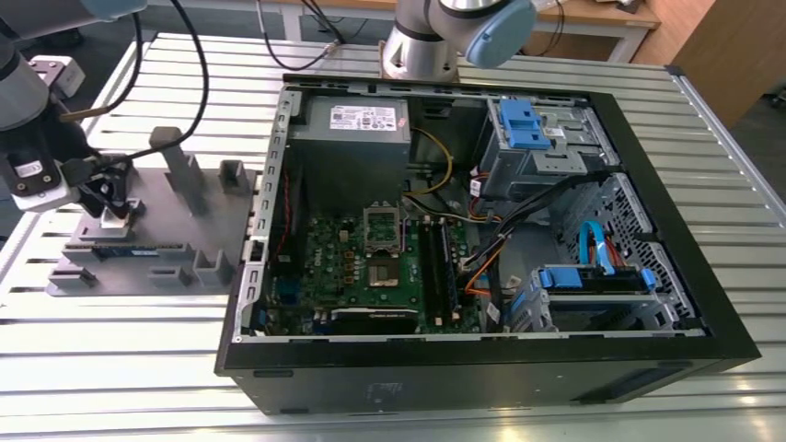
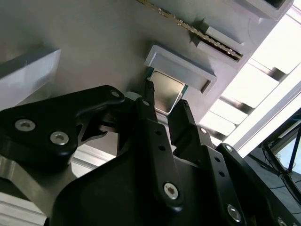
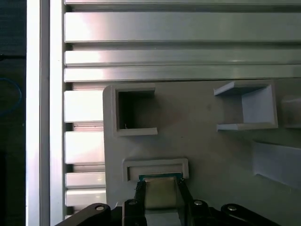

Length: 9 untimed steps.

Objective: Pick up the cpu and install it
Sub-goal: 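Pick up the cpu and move it towards the insertion slot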

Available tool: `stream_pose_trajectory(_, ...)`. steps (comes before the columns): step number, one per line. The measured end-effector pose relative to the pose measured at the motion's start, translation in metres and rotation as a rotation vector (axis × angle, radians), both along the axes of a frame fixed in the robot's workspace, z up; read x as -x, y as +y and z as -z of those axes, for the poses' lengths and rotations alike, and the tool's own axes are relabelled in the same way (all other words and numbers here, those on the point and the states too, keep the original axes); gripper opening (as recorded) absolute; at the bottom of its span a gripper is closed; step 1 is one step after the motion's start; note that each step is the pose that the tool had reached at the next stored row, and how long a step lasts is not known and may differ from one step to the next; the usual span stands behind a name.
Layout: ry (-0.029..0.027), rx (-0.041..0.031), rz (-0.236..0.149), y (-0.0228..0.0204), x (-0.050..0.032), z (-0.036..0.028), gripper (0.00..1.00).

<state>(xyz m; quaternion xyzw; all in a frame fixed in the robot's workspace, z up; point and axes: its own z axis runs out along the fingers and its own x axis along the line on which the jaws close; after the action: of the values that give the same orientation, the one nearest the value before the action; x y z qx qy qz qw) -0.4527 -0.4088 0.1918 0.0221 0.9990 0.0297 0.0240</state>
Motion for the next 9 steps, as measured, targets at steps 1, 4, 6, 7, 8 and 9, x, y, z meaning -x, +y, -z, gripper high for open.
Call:
stream_pose_trajectory(1, 0.0000, -0.0034, -0.001, -0.0005, 0.0001, 0.0011, 0.39)
stream_pose_trajectory(4, 0.0000, -0.0261, -0.002, -0.0024, 0.0001, 0.0020, 0.39)
stream_pose_trajectory(6, -0.0001, -0.0287, -0.002, -0.0041, 0.0003, 0.0020, 0.39)
stream_pose_trajectory(7, -0.0002, -0.0294, -0.002, -0.0051, 0.0005, 0.0020, 0.39)
stream_pose_trajectory(8, -0.0003, -0.0297, -0.002, -0.0062, 0.0008, 0.0020, 0.39)
stream_pose_trajectory(9, -0.0006, -0.0302, -0.002, -0.0072, 0.0013, 0.0021, 0.39)
